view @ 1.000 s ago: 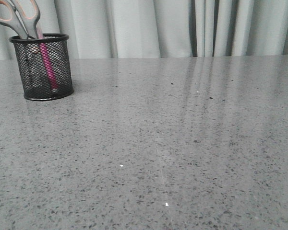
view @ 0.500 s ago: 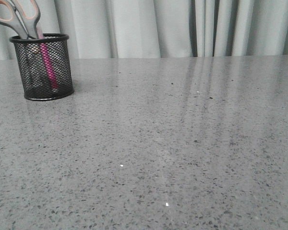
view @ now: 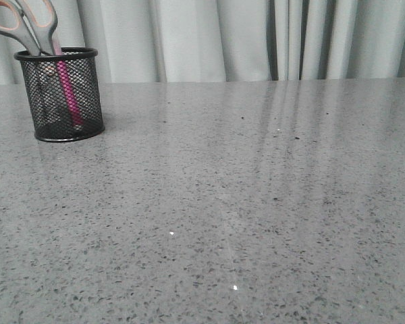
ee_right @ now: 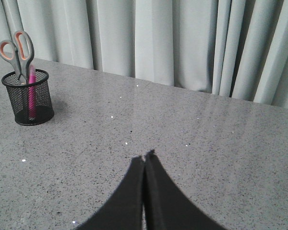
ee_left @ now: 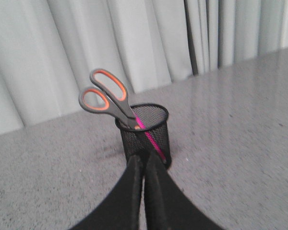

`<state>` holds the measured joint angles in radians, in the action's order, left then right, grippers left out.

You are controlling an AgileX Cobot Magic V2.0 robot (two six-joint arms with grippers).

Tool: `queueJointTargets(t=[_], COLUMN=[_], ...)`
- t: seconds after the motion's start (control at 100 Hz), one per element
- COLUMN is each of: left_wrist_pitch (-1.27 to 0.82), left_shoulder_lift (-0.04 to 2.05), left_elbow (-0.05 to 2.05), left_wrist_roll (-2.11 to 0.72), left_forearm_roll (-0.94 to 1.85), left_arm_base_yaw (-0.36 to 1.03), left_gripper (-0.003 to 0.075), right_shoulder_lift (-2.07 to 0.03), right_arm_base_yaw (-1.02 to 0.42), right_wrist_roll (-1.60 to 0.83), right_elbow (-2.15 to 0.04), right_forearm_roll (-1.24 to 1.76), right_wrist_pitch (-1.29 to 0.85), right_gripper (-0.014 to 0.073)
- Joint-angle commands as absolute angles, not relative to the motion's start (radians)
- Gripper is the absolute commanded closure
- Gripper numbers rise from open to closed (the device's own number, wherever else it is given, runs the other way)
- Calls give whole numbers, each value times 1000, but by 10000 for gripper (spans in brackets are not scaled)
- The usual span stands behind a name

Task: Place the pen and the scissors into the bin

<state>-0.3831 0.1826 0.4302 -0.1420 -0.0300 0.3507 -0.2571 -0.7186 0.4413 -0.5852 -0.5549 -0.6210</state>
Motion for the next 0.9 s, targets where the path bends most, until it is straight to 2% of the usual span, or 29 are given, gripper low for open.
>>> queueJointTargets(t=[0.0, 0.08, 0.33, 0.63, 0.89], left_wrist_pitch=[-136, -86, -107, -277, -283], left_shoulder_lift=[169, 134, -22, -36, -36], left_elbow=[327, 223, 9, -45, -45], left_wrist_roll=[-173, -173, -169, -169, -169], left_forearm_roll=[50, 55, 83, 88, 88], left_arm_base_yaw=[287, 233, 147, 82, 79], left_gripper=[739, 739, 739, 739, 739], right_shoulder_lift=[-269, -269, -269, -269, -269], right_arm_base_yaw=[-721, -721, -721, -721, -721], right_wrist_roll=[433, 433, 433, 433, 433], right_elbow=[-606, -606, -606, -606, -606], right_forearm_roll=[-581, -581, -581, -581, -581], right_wrist_pitch=[-552, -552, -552, -551, -551], right_gripper=[670, 670, 670, 670, 670])
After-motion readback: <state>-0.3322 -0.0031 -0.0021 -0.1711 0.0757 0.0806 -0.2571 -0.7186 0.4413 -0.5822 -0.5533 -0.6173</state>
